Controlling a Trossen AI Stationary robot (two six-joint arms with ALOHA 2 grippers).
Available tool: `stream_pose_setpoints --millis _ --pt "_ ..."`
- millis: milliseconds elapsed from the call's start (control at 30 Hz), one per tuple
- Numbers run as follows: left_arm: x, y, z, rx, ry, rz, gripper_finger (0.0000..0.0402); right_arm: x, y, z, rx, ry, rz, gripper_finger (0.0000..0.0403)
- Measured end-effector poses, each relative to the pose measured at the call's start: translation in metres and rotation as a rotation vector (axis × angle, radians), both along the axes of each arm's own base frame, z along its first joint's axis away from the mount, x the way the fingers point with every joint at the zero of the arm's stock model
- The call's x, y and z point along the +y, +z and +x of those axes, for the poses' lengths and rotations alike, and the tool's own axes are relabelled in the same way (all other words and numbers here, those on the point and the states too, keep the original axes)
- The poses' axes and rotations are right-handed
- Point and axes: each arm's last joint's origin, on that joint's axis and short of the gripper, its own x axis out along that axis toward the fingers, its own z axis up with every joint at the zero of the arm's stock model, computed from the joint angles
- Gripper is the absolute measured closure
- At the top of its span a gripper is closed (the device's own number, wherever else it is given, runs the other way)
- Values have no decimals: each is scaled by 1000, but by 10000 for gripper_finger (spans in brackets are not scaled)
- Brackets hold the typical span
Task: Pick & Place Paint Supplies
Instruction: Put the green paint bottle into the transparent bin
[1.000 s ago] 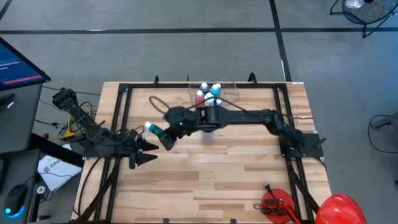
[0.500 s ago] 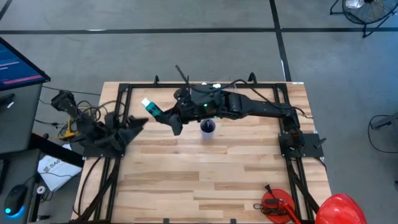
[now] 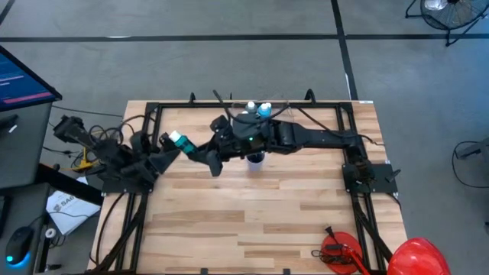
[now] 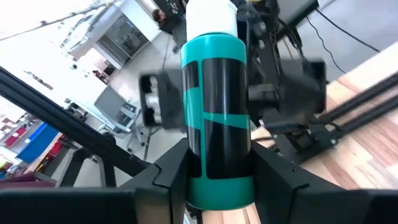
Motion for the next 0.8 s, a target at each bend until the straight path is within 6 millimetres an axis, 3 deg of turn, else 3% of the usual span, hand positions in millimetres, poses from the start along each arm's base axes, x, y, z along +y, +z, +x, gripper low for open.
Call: stream_pose_setpoints --millis 367,667,800 --pt "-13 12 27 33 12 17 66 0 2 -1 -9 -6 -21 271" --pt "-12 20 28 15 26 5 68 5 0 -2 9 12 -52 271" --pt "-12 20 28 15 26 3 90 7 -1 -2 18 18 -54 271"
